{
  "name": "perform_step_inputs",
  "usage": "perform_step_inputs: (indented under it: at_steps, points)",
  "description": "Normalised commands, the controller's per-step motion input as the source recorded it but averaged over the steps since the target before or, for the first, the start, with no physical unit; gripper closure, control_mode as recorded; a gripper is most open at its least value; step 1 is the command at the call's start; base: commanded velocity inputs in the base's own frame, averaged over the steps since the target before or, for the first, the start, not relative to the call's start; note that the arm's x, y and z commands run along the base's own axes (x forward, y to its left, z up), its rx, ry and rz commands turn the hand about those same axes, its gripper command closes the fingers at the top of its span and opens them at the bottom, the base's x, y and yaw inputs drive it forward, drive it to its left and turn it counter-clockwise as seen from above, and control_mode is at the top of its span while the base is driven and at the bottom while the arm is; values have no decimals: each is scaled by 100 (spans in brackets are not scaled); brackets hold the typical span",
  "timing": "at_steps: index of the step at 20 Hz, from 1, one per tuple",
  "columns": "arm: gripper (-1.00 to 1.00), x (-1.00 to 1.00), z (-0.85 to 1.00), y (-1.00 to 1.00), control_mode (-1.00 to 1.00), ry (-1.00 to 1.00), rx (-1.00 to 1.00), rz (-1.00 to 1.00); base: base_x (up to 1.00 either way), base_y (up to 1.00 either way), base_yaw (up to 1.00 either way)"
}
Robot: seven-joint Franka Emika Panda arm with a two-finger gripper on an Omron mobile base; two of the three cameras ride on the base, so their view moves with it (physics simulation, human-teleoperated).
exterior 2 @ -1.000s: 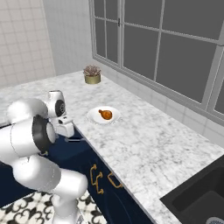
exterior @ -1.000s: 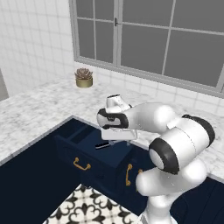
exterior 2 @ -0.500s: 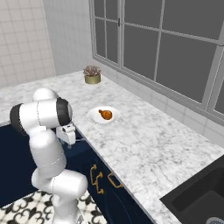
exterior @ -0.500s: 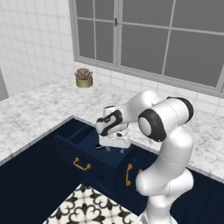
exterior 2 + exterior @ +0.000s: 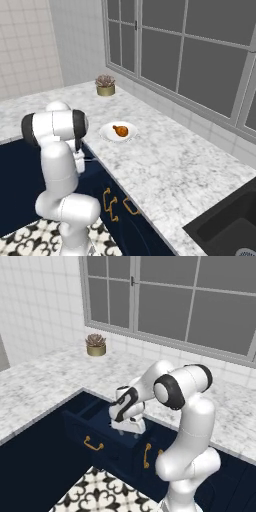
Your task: Pick up the knife from the drawer and place it on the cutting board. Then place the meat from the plate to the cutting board.
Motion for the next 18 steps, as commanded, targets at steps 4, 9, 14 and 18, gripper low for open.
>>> perform_step_inputs:
  at_steps: [4, 9, 14, 18]
  points:
    - [-100, -77, -12, 38, -100, -6, 0, 0, 0, 0, 0]
    - [-100, -98, -1, 56, -100, -1, 3, 0, 0, 0, 0]
    - [-100, -100, 6, 53, -100, -2, 5, 0, 0, 0, 0]
    - [-100, -76, 71, 27, -100, -14, 0, 0, 0, 0, 0]
